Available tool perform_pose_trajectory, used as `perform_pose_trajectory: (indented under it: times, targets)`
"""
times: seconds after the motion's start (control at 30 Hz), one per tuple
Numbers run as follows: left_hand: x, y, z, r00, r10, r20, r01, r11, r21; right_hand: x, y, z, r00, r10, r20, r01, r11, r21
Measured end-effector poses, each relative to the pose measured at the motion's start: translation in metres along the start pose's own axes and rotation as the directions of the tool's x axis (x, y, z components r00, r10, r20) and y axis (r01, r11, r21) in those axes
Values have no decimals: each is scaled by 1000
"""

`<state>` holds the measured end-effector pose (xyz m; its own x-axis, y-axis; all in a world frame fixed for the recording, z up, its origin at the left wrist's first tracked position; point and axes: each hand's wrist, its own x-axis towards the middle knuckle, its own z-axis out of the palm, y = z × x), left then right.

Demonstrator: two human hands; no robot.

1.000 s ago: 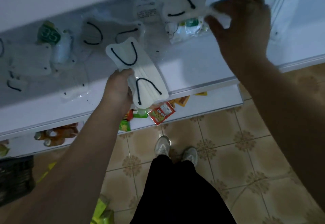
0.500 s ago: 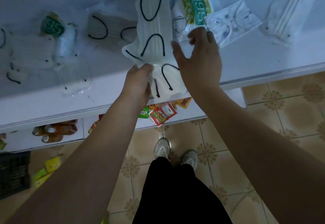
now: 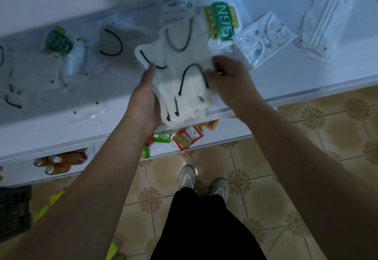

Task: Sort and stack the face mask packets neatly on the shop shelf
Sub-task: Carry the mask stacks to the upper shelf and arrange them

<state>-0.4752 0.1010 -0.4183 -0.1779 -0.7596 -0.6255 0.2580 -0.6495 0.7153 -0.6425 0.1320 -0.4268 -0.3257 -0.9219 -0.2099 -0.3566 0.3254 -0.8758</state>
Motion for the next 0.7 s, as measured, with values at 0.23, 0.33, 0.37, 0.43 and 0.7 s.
perform_pose_trajectory:
  times: [0.23, 0.33, 0.37, 0.43, 0.7]
  targets:
    - [28, -9, 54, 969, 247, -8, -228, 905, 360, 31, 46, -83, 857, -257, -447, 26, 887, -461]
    - [36, -18, 94, 976, 192, 99, -214, 926, 312, 59, 94, -148, 847, -95, -523, -284, 750, -597]
    - [38, -22, 105, 975, 181, 128, -212, 932, 296, 61, 106, -158, 873, -44, -486, -304, 731, -611]
    - [41, -34, 127, 969, 150, 197, -199, 944, 261, 59, 123, -171, 894, -78, -441, -260, 712, -653]
    - [40, -78, 159, 985, -14, 173, -17, 984, 178, 11, 114, -192, 624, 440, -645, 126, 759, 639]
